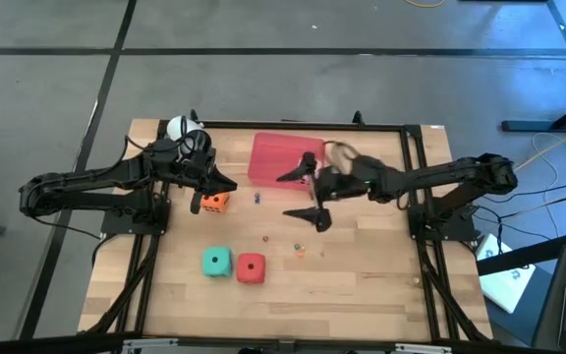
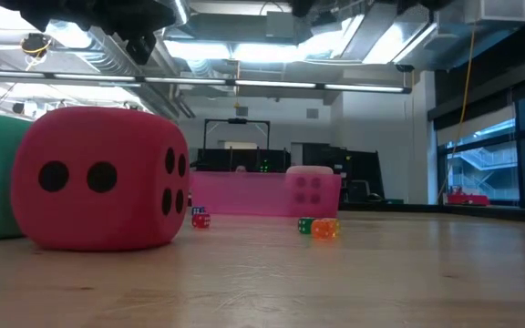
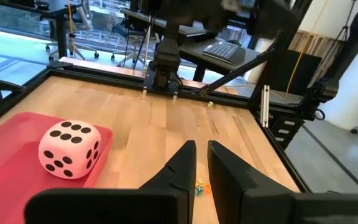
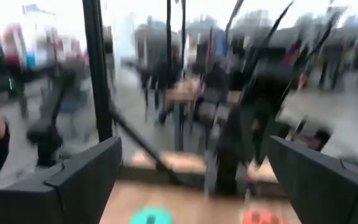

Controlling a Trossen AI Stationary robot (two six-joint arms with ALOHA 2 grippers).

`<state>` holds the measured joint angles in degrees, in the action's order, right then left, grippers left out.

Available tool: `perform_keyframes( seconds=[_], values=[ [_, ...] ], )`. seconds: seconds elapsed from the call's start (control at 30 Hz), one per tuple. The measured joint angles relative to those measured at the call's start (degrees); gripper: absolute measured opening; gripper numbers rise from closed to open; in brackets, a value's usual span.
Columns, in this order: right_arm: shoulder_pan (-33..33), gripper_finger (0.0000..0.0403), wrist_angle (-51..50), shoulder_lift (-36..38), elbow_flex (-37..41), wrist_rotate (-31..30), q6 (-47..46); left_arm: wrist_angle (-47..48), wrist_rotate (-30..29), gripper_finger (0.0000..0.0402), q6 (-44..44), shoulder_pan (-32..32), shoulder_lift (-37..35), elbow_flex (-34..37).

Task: Pick & Place Dice
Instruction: Put the big red dice into the pink bin

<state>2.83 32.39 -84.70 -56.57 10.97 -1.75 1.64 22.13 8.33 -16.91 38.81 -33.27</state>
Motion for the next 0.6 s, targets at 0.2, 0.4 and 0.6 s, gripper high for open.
perform_keyframes(
  seconds=[0.2,0.4,0.6],
  values=[
    [-0.3,0.0400,-17.4,-5.7,-9.3,0.0,6.9,2.9,0.1,0.0040,1.3,0.0,0.0,0.0],
    [-0.2,0.0400,-28.1,-10.4,-15.1,0.0,4.7,7.5,5.1,0.0035,0.2,0.2,0.0,0.0],
    [-0.1,0.0400,-38.9,-15.0,-19.6,0.0,-1.1,8.2,4.7,0.0033,-1.9,4.5,-1.6,0.0]
  ],
)
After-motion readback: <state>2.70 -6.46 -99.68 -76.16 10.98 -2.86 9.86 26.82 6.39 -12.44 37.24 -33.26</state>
